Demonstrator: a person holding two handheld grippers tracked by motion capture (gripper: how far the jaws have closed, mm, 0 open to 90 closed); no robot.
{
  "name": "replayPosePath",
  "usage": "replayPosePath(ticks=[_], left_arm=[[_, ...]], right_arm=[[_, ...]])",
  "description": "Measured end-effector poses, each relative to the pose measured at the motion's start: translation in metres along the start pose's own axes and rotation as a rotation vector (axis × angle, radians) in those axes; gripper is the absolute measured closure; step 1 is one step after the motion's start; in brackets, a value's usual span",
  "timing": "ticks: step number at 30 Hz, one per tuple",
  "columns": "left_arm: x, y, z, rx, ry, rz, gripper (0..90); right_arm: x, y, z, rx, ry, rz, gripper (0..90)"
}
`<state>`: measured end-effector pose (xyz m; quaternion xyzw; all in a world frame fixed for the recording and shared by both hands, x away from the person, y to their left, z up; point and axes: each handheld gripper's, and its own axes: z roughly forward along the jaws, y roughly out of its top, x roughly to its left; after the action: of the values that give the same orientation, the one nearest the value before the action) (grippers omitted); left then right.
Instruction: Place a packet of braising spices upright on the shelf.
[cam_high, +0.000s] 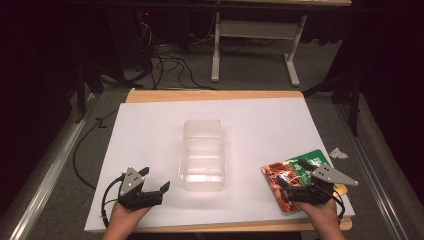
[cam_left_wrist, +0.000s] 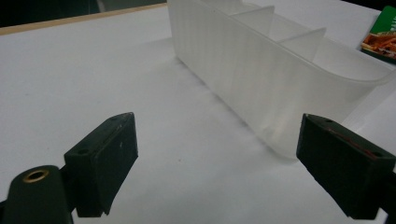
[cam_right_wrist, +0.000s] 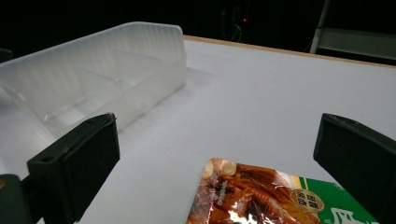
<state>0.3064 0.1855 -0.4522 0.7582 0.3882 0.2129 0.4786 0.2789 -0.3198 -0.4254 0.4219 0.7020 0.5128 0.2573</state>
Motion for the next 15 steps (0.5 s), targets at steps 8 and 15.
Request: replayPosePath(ticks=[8, 15], left_arm=[[-0.002, 0.002, 0.0, -0.006, -0.001, -0.017, 13.0], [0.0, 0.0, -0.001, -0.006, 0.008, -0.024, 13.0]], right_arm=[[-0.006, -0.004, -0.001, -0.007, -0.002, 0.008, 1.0], [-0.016, -0.008, -0.003, -0.003, -0.03, 0.019, 1.6]])
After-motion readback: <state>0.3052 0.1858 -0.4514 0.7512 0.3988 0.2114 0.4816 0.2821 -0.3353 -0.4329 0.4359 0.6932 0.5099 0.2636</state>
